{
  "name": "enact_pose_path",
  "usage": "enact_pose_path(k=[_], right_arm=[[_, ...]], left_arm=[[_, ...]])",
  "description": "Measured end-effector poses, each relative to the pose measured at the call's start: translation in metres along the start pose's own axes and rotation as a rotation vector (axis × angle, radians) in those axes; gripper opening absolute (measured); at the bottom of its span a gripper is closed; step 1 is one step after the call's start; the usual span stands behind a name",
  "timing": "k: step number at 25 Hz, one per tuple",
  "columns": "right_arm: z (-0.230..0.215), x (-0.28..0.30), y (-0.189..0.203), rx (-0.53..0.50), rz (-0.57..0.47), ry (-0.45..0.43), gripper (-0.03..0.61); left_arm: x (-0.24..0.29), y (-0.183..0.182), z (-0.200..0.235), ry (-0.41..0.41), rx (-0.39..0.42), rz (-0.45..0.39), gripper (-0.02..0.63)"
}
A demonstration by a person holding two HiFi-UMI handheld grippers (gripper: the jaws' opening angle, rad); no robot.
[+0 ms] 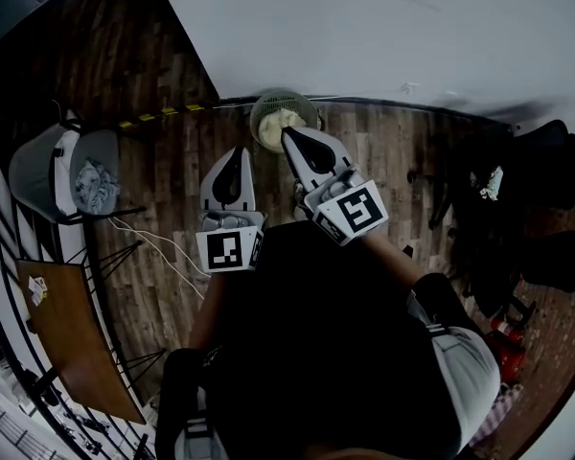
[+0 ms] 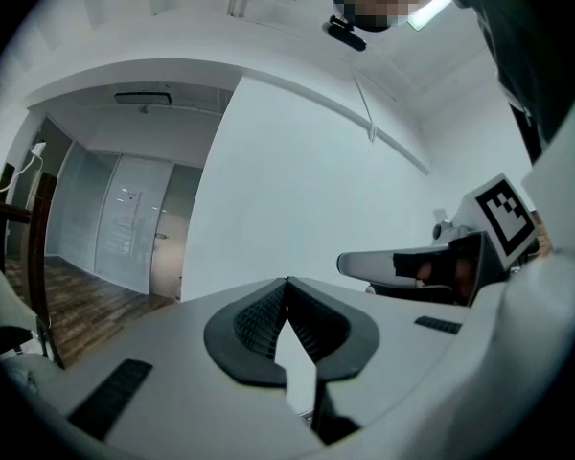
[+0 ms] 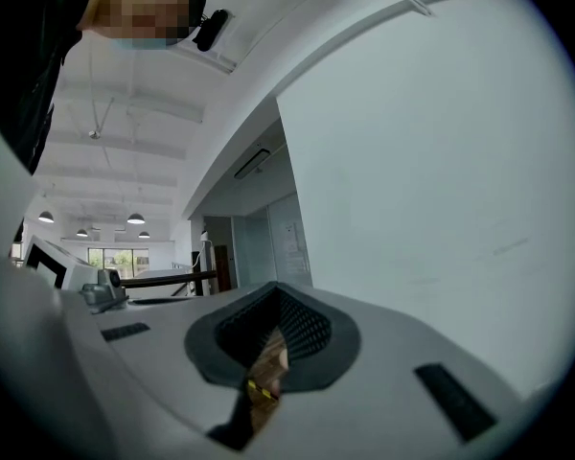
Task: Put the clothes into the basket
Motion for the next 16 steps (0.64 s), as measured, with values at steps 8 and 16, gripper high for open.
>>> enact_pose_path(k=[8, 16], right_arm=[[-0.008, 0.003, 0.004, 0.013, 0.018, 0.005, 0.008], [-0.011, 0.011, 0.009, -0.015, 0.023, 0.008, 0.008]], left_arm=[[0.011, 0.003, -0.001, 0.013, -0.004, 0.019, 0.014], [0.019, 0.007, 0.005, 0.006, -0.016, 0.015, 0.014]])
Point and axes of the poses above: the fingertips, and each gripper's own axes: x forward along the fingers, z to its left, y out of its underside, the point moved 10 cm from there along -x, backward along the fingers, and after that the axes turned 1 degree about z, right-handed, at the moved point
